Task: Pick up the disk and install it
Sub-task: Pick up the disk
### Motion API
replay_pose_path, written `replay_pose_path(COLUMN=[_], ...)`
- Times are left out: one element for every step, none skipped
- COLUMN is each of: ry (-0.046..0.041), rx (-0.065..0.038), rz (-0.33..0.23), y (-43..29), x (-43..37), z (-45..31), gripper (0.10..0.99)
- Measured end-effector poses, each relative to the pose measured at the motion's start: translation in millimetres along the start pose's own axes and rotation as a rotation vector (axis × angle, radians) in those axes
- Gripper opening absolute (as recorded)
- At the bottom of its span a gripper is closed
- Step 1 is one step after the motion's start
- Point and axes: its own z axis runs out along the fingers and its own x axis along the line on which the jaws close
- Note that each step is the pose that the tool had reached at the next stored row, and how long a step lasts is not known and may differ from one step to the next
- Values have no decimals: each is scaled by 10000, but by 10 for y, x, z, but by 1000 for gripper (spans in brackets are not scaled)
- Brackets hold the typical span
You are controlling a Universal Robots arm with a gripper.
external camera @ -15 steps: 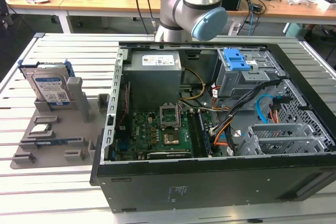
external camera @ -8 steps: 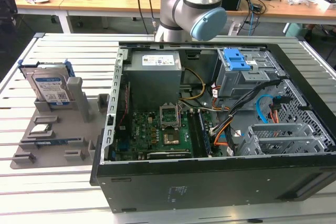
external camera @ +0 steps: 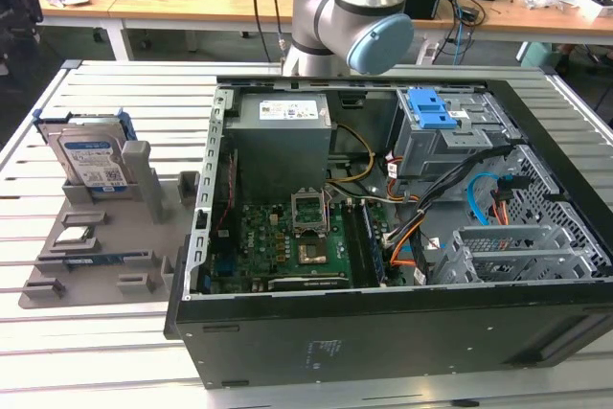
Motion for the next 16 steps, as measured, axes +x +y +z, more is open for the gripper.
replay_pose_path(ry=[0, -1, -1, 2, 2, 2, 3, 2, 2, 2, 3, 2, 2, 2, 2, 2], rx=[0, 2, 2, 0, 0, 0, 0, 0, 0, 0, -1, 0, 0, 0, 0, 0], rz=[0, -1, -1, 0, -1, -1, -1, 0, -1, -1, -1, -1, -1, -1, -1, -1], y=[-13, -17, -19, -24, -26, -29, -33, -34, -35, -37, -38, -39, -40, -41, -42, -43], x=[-4, -4, -4, -5, -5, -5, -5, -5, -5, -5, -5, -5, -5, -5, -5, -5], z=[6, 14, 20, 31, 39, 47, 63, 72, 80, 87, 92, 98, 104, 109, 113, 118], gripper=[541, 541, 541, 541, 541, 541, 541, 541, 541, 541, 541, 541, 541, 541, 541, 541])
